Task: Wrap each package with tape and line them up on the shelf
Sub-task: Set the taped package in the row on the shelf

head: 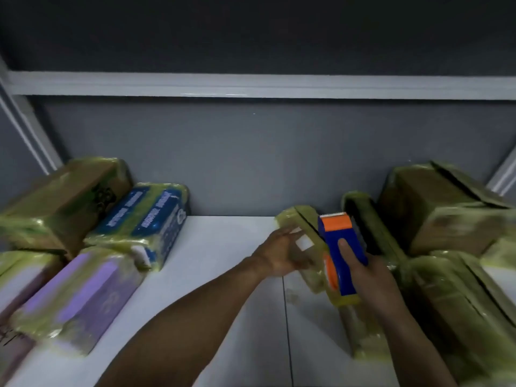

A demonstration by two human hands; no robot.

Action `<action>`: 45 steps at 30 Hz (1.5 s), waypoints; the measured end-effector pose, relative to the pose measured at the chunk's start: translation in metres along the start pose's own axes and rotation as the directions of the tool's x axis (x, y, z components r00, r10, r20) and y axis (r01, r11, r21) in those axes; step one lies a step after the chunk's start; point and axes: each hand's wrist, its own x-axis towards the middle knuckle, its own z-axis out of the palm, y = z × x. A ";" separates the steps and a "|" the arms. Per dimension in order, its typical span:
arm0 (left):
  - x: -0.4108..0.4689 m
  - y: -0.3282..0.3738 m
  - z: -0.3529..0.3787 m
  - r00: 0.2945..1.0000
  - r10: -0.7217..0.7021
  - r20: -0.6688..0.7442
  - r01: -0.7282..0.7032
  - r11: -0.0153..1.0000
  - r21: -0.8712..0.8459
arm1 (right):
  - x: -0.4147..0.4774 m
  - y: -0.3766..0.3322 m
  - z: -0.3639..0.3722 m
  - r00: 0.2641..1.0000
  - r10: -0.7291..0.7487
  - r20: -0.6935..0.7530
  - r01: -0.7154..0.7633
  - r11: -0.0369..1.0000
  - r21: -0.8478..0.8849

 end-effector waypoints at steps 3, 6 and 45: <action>0.009 0.009 0.009 0.966 -0.087 0.243 0.160 0.939 -0.303 | 0.001 0.011 -0.008 0.999 0.027 -0.028 -0.026 0.999 0.026; 0.013 0.006 0.024 0.943 -0.057 0.327 0.118 0.978 -0.170 | 0.001 0.022 -0.011 0.999 0.024 -0.025 -0.023 0.998 0.053; -0.189 -0.109 -0.040 0.854 -0.110 -0.509 0.334 0.865 0.374 | 0.006 -0.063 0.138 0.892 -0.074 0.447 0.215 0.938 -0.274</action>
